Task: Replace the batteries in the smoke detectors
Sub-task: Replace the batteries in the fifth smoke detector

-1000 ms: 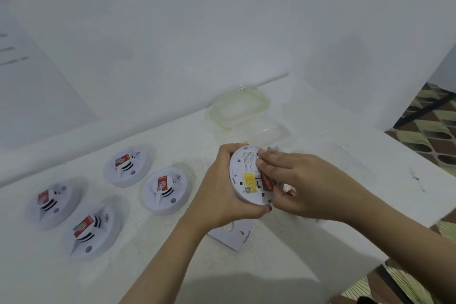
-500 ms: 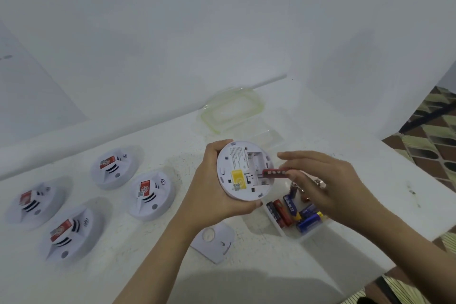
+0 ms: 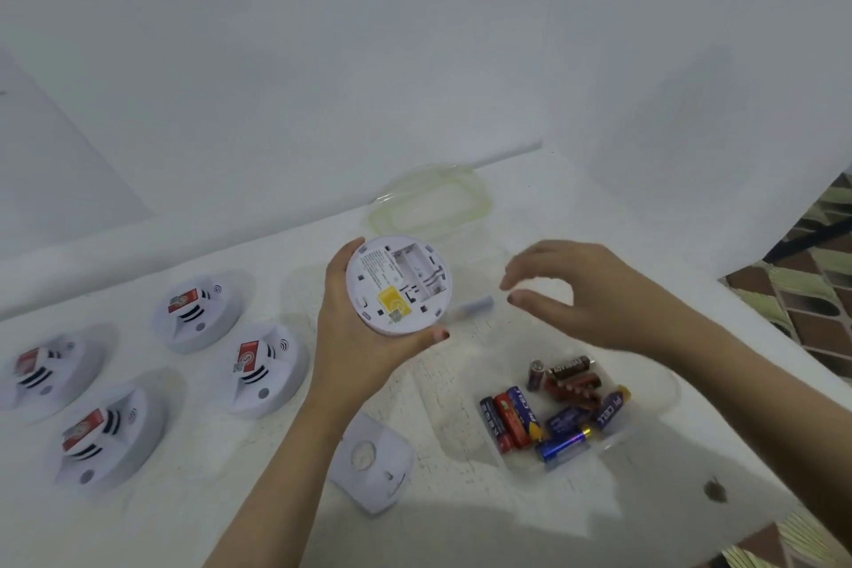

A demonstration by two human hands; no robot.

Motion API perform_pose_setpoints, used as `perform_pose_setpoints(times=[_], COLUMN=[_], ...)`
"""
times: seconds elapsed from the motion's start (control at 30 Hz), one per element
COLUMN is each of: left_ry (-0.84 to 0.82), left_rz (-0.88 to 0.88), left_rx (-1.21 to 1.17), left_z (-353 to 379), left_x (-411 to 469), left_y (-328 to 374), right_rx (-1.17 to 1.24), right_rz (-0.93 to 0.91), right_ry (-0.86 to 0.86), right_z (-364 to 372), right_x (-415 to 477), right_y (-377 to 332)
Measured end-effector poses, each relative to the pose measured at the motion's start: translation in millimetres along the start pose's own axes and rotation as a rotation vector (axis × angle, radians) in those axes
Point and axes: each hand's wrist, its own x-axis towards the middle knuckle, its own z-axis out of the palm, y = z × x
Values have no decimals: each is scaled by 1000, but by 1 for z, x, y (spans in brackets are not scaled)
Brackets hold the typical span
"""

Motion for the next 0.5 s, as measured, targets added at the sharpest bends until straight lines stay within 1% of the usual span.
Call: perform_pose_setpoints(times=[0.07, 0.17, 0.3, 0.37, 0.5], left_ry=[35, 65, 86, 91, 106], left_rz=[-5, -7, -3, 0, -3], left_rx=[-11, -8, 20, 28, 46], left_z=[0, -2, -6, -6, -7], left_x=[5, 11, 17, 18, 22], left_y=[-3, -4, -6, -11, -17], right_rx=[-26, -61, -155, -205, -225], right_rz=[41, 102, 102, 91, 48], right_ry=[-66, -284, -531, -585, -564], right_z=[-2, 3, 20, 29, 32], right_x=[31, 74, 106, 113, 121], right_y=[8, 18, 21, 21, 21])
